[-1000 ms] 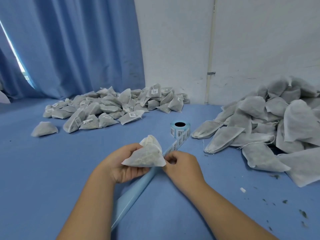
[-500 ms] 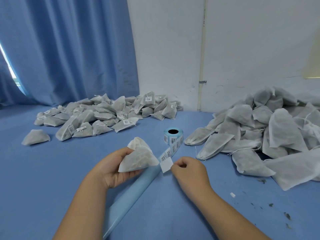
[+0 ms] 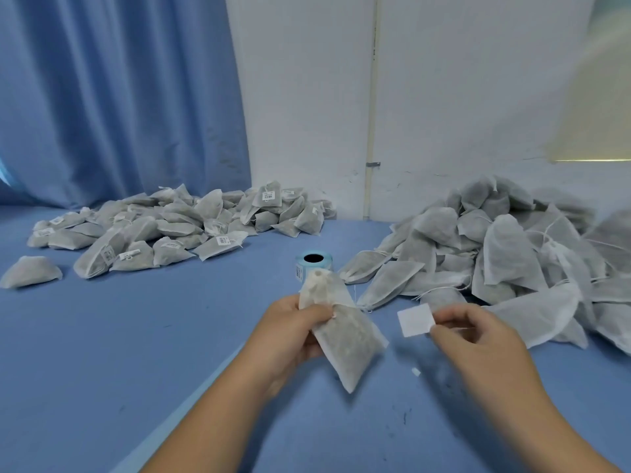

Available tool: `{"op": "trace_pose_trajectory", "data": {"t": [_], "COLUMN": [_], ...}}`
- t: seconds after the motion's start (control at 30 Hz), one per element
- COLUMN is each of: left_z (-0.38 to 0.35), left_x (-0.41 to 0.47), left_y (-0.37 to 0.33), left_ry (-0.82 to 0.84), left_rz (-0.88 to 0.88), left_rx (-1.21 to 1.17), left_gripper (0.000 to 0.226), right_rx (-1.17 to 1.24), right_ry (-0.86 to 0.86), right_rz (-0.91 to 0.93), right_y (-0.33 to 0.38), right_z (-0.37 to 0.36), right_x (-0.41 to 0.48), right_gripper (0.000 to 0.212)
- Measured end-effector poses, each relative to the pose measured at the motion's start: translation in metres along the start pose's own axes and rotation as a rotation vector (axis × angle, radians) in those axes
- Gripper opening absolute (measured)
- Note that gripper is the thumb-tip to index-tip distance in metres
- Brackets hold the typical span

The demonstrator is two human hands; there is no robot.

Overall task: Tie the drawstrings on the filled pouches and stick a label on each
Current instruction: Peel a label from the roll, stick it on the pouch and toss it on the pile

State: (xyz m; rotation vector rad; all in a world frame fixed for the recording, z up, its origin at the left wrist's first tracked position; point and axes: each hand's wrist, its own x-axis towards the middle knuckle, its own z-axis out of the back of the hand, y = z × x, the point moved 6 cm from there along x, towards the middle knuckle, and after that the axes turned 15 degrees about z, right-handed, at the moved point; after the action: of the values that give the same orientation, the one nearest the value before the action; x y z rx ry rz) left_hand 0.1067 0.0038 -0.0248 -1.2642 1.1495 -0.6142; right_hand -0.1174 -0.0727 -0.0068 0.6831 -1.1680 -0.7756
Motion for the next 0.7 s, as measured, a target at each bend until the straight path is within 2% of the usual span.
{"op": "trace_pose_trajectory", "data": {"t": [0.1, 0.17, 0.23, 0.4, 0.7], "left_z": [-0.016, -0.028, -0.037, -0.049, -0.052], "left_x": [-0.006, -0.011, -0.014, -0.016, -0.023], "left_y": [0.006, 0.009, 0.011, 0.017, 0.014], "left_ry": [0.01, 0.005, -0.012, -0.01, -0.013], "left_rz": [-0.017, -0.014, -0.01, 0.004, -0.004], "left_rx": [0.082, 0.123, 0.138, 0.19, 0.181], "left_gripper": [0.01, 0.026, 0.039, 0.041, 0.04], "right_rx": [-0.061, -0.116, -0.242, -0.465, -0.535], "right_ry": [-0.075, -0.103, -0.078, -0.016, 0.067], "right_rz": [0.078, 0.203, 0.365, 0.637, 0.781], "right_y": [0.008, 0.023, 0.039, 0.056, 0.062], "right_z": [0.016, 0.015, 0.006, -0.016, -0.034], "right_x": [-0.001, -0.003, -0.008, -0.023, -0.035], "right_gripper": [0.022, 0.024, 0.021, 0.027, 0.031]}}
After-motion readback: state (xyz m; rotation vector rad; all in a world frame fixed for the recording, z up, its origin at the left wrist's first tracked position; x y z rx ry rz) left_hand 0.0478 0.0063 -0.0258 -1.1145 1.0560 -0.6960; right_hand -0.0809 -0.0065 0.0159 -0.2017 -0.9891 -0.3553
